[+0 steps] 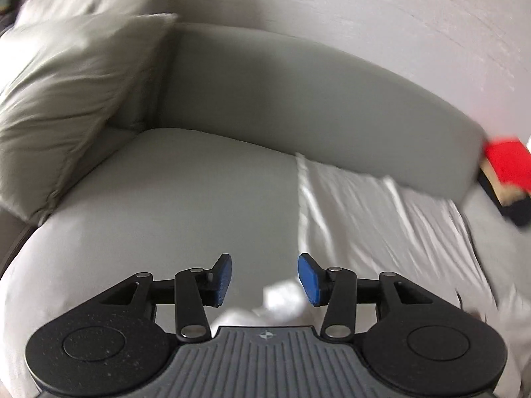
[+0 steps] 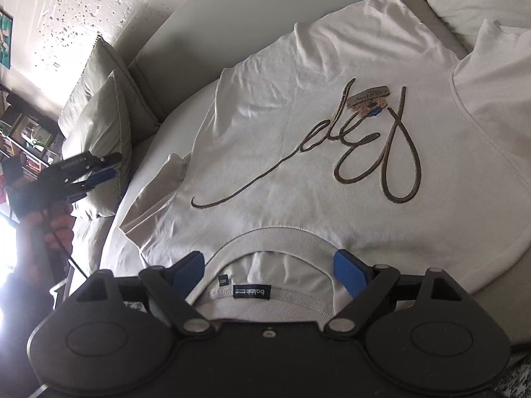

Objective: Fold clothes

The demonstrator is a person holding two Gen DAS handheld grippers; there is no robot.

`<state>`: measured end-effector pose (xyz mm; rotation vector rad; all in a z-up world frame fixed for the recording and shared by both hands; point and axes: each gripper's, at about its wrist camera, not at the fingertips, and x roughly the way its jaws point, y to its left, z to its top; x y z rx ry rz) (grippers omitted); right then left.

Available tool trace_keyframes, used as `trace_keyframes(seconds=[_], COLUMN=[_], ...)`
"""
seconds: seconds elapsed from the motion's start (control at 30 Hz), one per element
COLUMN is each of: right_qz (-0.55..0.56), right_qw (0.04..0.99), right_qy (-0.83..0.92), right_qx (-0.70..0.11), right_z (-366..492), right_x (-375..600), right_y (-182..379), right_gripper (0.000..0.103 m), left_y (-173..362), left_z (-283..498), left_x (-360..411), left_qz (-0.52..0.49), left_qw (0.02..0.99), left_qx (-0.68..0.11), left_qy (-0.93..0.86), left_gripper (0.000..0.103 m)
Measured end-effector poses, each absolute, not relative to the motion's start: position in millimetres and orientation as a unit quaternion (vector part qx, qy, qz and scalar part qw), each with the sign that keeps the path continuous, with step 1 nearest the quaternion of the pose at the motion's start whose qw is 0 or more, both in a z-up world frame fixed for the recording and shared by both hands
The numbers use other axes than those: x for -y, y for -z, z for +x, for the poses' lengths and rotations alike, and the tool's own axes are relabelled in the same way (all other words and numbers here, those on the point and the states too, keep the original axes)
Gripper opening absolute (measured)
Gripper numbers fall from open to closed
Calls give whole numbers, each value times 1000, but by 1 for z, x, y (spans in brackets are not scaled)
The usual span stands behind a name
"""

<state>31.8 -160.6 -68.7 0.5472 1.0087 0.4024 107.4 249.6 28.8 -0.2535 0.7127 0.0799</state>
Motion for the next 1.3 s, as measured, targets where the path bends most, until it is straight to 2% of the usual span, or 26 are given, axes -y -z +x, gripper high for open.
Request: trace_keyframes(seconds=[0.27,0.43,0.57,0.6,0.63,0.67,0.73,0.9,1.03,1.17,1.23,1.3], right_qz=[267,261,257,257,257,257,257,251,245,248,253,255], right_qw=[816,818,819,819,819,819,819,819,821,821,820,820], right_qy=[-192,-192,-190,-189,-189,-190,-190,-190,-190,-191,-191,-192], right_qx=[-475,-475,-476,-476,-476,-476,-477,-479,-480,-477,-476,-475], right_z=[32,33,34,34,33,33,33,34,33,32,31,31], right_x=[164,163,161,161,161,161,161,159,157,158,159,159], right_y=[69,69,69,69,69,69,69,69,68,69,70,70], right_gripper=[85,85,85,85,85,85,85,85,87,87,87,87], left_y=[18,28,40,41,40,39,34,10,23,26,22,18], left_z=[141,140,141,141,140,139,134,120,131,110,88,63], left_x=[-270,-264,-246,-243,-241,-240,-243,-255,-270,-295,-302,-309], left_qz=[-156,-180,-138,-123,-112,-102,-97,-31,11,-48,-73,-116], left_qw=[879,865,866,870,873,876,889,925,904,899,899,898], left_qx=[-451,-468,-479,-478,-475,-471,-447,-370,-398,-404,-400,-395], left_qy=[-22,23,34,28,21,13,0,-79,-153,-160,-162,-157], left_gripper=[40,39,35,27,12,7,4,6,7,17,29,29])
